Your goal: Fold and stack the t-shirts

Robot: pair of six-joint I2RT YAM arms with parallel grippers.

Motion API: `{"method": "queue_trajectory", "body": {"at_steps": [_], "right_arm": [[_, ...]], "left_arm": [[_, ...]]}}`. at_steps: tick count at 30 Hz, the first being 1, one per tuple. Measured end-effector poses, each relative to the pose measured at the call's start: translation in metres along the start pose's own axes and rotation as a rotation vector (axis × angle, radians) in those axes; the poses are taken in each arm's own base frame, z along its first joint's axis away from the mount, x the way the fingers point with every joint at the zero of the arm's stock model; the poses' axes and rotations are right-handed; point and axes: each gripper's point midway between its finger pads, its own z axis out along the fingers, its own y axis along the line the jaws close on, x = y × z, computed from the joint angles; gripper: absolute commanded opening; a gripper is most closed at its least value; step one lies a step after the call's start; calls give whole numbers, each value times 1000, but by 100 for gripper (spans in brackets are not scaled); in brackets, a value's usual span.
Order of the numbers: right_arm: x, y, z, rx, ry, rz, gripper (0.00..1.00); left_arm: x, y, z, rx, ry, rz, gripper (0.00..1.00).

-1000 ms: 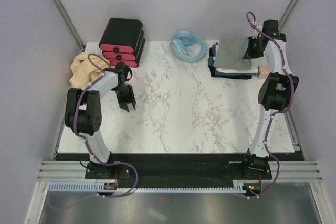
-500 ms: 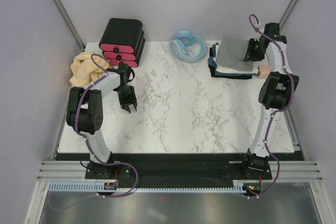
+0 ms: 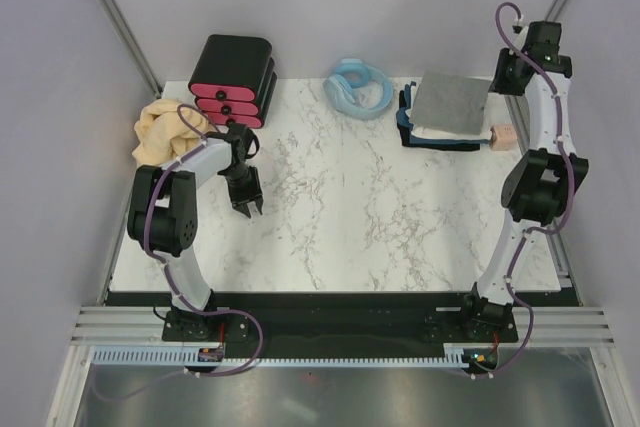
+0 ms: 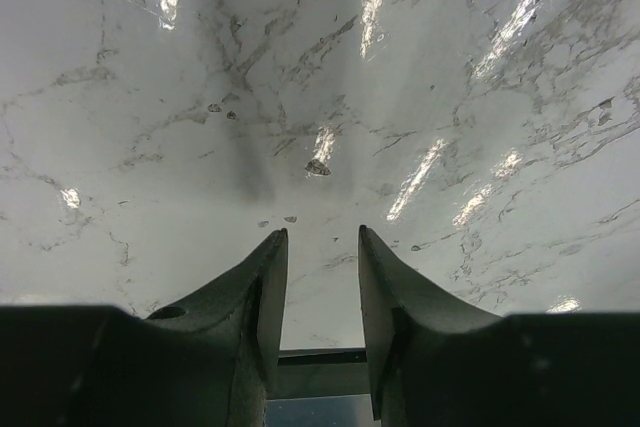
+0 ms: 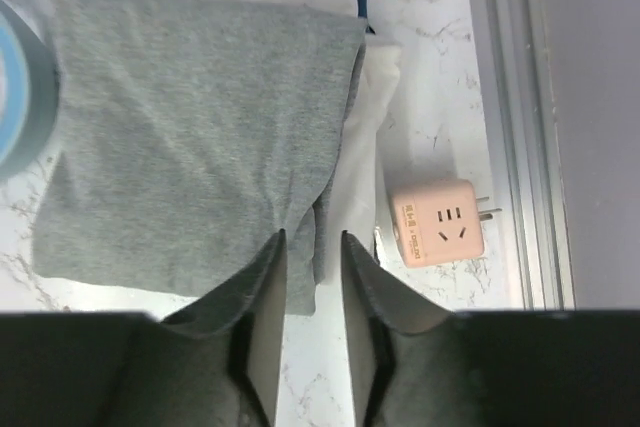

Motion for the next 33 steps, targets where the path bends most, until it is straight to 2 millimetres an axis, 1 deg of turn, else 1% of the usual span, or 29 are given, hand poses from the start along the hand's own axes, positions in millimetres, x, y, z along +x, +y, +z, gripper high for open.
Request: {"method": "queue_trajectory", "body": {"at_steps": [3,5,7,8,9,10,11,12,13,15,16,17,18,20,21,23,25,28,29,32,33], "right_arm": [[-15,7,-23,-13,-61,5,17],[-24,16,-36,-27,-99,4,17],[-30,28,-43,-41,-127,-5,15],[-33,37,-43,-53,-137,-12,13],[-33,46,-41,-66,-140,-17,10],[-31,51,-38,-74,-136,-20,8],[-25,59,-32,-86,-120,-21,7],[-22,62,-28,-90,-111,-22,6],[-11,68,-15,-96,-85,-19,6],[10,69,5,-94,-36,-7,5],[27,67,19,-89,2,6,5],[40,65,28,-83,32,13,5],[58,62,40,-74,77,23,5],[81,59,57,-60,137,35,5],[89,57,65,-55,157,44,5],[94,56,73,-47,165,57,6],[91,55,73,-35,158,62,6],[92,55,75,-26,160,66,6],[92,55,76,-24,160,68,8],[92,54,76,-21,160,72,20],[92,54,76,-21,159,72,22]], "left_arm": [[0,0,0,0,0,0,41],[0,-1,0,1,0,2,40],[1,-2,0,2,0,4,37],[1,-2,0,5,2,6,32],[2,-3,0,10,4,6,30],[2,-5,0,17,7,7,28],[3,-6,0,20,7,10,25],[2,-7,-1,22,5,11,24],[2,-7,-1,24,4,12,23],[2,-8,-3,29,-6,14,20],[3,-7,-4,31,-10,15,19],[4,-7,-5,32,-12,17,16],[5,-7,-6,32,-14,18,14],[6,-6,-6,33,-13,21,13],[7,-6,-6,33,-11,22,13],[8,-6,-5,34,-6,21,13],[8,-6,-5,37,-7,21,13],[8,-8,-6,50,-5,22,13],[7,-10,-6,54,-7,23,13],[3,-12,-9,63,-19,24,13],[1,-14,-11,67,-24,25,13]]}}
